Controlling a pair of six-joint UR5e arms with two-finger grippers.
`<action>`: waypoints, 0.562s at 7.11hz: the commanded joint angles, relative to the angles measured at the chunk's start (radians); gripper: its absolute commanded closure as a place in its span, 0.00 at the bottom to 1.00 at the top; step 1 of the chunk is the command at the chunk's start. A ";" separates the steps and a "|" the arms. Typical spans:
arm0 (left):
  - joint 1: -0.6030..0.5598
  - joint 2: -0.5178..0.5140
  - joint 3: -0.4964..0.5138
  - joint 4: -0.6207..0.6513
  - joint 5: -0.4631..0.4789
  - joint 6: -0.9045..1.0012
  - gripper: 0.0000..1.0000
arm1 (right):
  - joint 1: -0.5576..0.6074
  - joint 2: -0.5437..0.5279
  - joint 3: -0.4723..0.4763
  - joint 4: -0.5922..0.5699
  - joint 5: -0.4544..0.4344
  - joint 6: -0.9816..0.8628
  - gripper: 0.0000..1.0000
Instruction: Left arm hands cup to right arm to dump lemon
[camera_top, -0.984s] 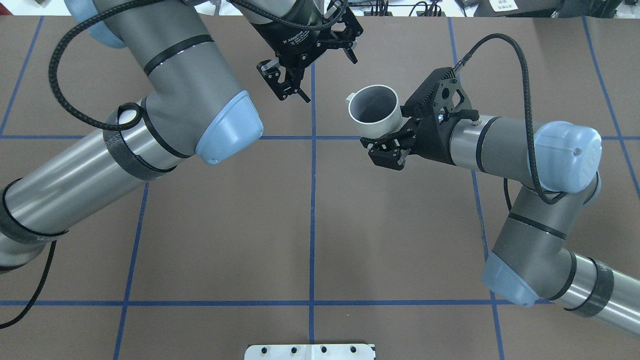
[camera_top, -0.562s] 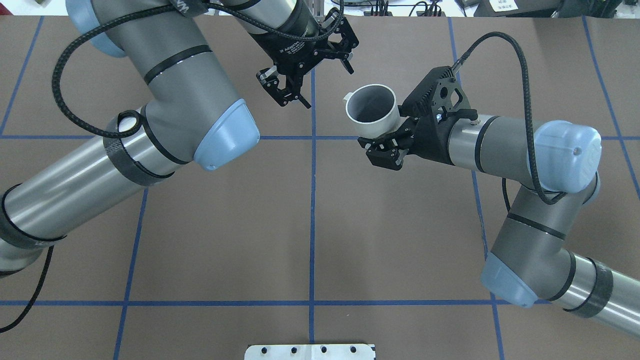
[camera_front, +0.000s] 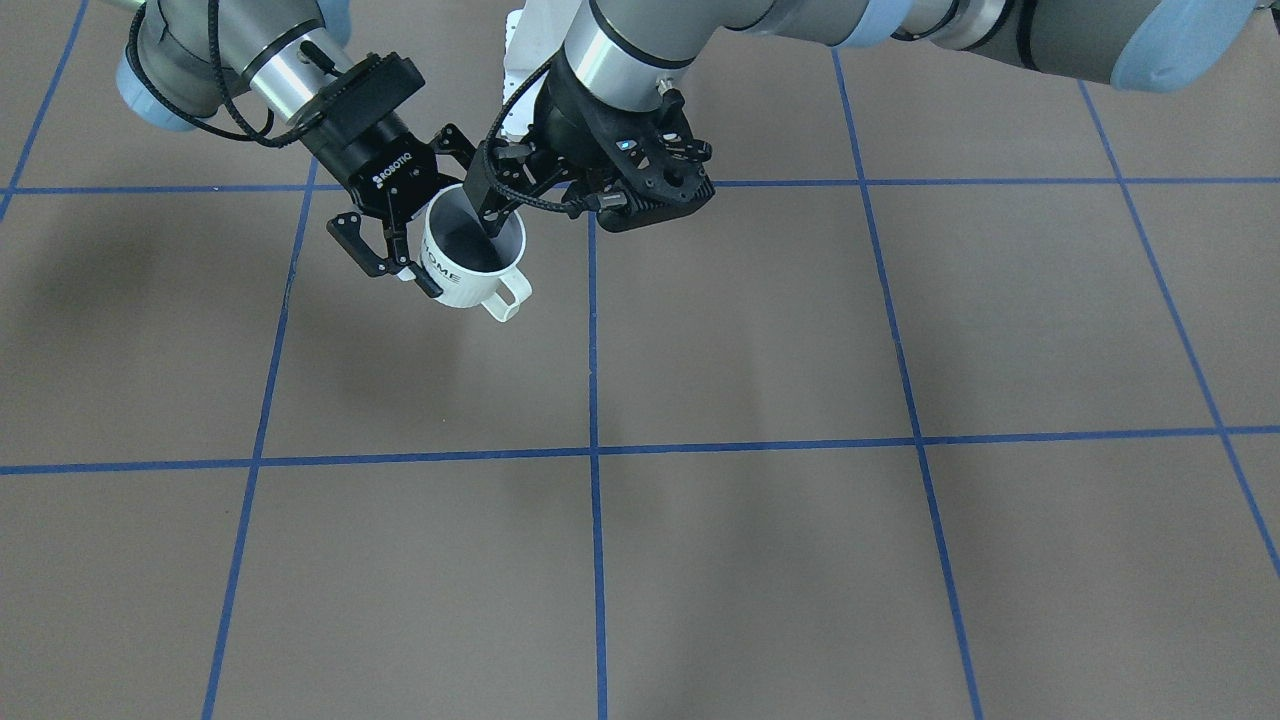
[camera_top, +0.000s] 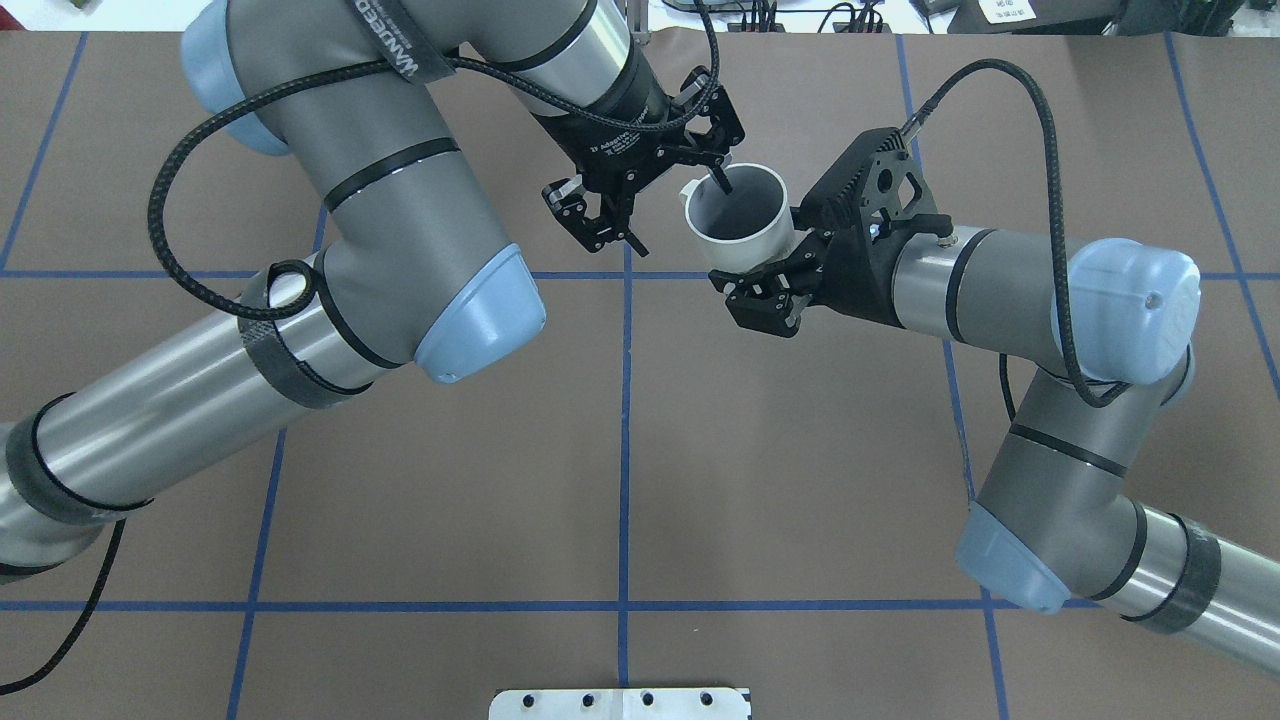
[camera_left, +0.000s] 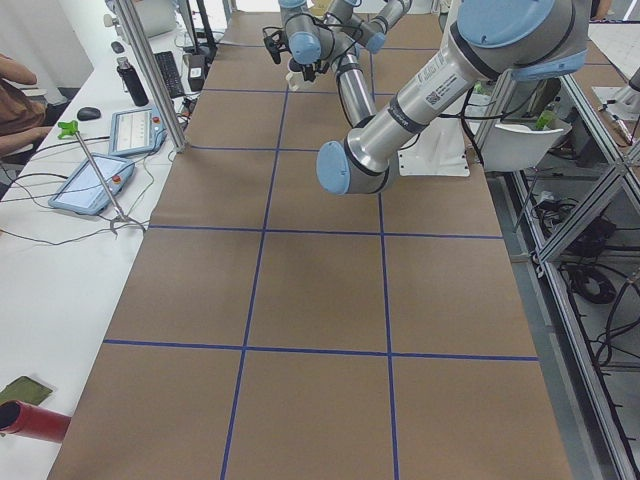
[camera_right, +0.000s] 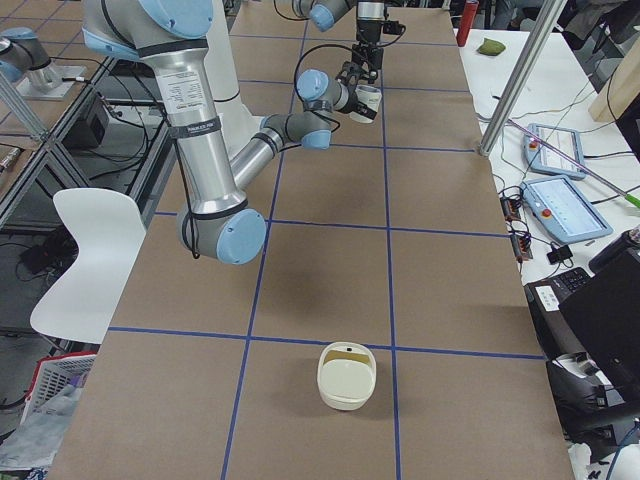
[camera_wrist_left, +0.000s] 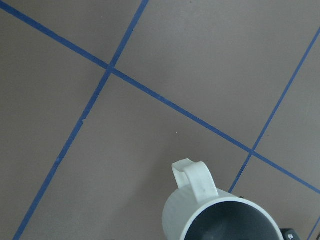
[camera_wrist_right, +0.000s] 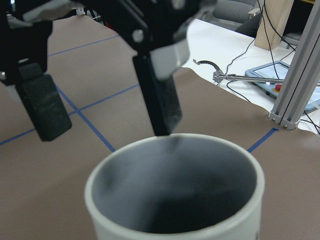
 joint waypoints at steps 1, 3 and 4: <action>0.011 0.000 0.007 -0.002 0.002 0.000 0.21 | -0.001 0.004 0.001 -0.001 0.000 0.001 0.75; 0.013 0.000 0.011 -0.011 0.002 0.000 0.25 | -0.001 0.008 0.000 -0.003 0.000 0.000 0.68; 0.017 0.000 0.011 -0.014 0.002 -0.002 0.28 | -0.001 0.013 0.000 -0.003 0.000 0.000 0.67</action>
